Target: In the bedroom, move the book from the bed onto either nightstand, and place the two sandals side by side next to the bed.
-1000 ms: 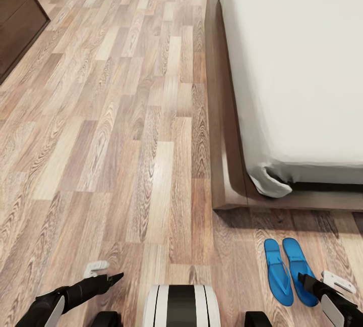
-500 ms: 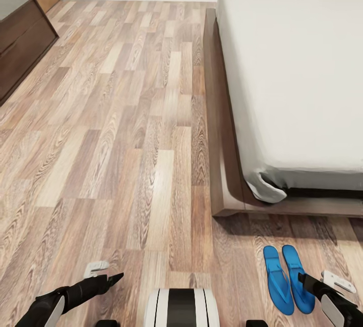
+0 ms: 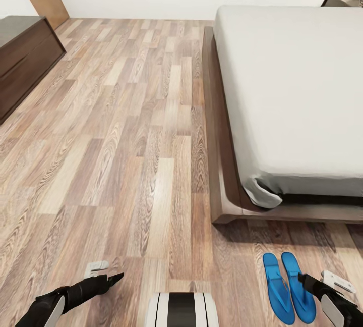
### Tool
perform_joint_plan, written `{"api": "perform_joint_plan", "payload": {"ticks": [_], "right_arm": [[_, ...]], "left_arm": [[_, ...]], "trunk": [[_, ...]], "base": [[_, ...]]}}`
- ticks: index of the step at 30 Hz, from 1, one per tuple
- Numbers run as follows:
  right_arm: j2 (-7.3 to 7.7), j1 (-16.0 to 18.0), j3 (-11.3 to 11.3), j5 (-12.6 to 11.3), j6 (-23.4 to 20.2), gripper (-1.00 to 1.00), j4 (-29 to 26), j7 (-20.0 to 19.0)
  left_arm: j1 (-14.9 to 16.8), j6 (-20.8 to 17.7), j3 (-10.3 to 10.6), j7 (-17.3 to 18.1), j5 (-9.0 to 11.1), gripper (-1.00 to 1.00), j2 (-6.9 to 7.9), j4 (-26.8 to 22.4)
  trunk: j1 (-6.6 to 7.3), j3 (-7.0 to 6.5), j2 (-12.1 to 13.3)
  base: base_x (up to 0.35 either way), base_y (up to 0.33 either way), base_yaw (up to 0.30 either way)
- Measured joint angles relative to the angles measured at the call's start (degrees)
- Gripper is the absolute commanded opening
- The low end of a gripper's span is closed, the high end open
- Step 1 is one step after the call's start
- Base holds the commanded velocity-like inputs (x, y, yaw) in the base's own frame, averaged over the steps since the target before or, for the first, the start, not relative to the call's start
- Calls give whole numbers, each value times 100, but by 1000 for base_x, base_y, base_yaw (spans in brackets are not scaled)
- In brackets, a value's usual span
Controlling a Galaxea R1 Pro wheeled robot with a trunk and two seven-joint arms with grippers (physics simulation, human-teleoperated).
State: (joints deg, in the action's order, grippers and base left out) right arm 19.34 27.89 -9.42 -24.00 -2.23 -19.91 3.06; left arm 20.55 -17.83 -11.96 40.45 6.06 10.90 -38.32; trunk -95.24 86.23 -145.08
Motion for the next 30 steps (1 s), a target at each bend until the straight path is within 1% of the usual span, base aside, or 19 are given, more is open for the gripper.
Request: {"api": "perform_joint_plan", "payload": {"ticks": [8, 9, 12, 16, 20, 25, 26, 27, 30], "right_arm": [[0, -1, 1, -2, -2, 100, -50, -1], [0, -1, 6, -3, -5, 100, -141, -1], [4, -12, 15, -9, -64, 100, -706, 4], [-14, -22, 17, -11, -81, 100, -899, 7], [-29, -32, 17, -12, -81, 100, -932, 7], [-36, -65, 12, -40, -79, 100, -806, 0], [-36, -65, 12, -41, -78, 100, -699, 0], [-35, -70, 15, -36, -77, 100, -372, -1], [-35, -65, 20, -20, -79, 100, -137, -17]], "left_arm": [[0, 0, 0, 0, -1, 100, 0, 0], [0, 3, 0, 0, -1, 100, 0, 0], [0, 7, -4, 0, 2, 100, 4, 3], [0, 10, -8, 0, 6, 100, 8, 1], [0, 16, -14, 0, 4, 100, 30, 3], [0, 18, -1, 8, 3, 100, 21, 5], [0, 17, 0, 8, 5, 100, 23, 6], [-12, 18, 0, 8, 13, 100, 26, 13], [-24, 17, 1, 8, 17, 100, 20, 17]], "trunk": [[21, -177, 11], [23, -200, 12], [31, -266, 16], [41, -355, 22], [51, -443, 27], [64, -554, 34], [67, -576, 35], [69, -598, 36], [77, -665, 40]], "base": [[0, 0, 0], [0, 0, 0], [0, 0, 0], [0, 0, 0], [0, 0, 0], [0, 0, 0], [0, 0, 0], [0, 0, 0], [0, 0, 0]]}}
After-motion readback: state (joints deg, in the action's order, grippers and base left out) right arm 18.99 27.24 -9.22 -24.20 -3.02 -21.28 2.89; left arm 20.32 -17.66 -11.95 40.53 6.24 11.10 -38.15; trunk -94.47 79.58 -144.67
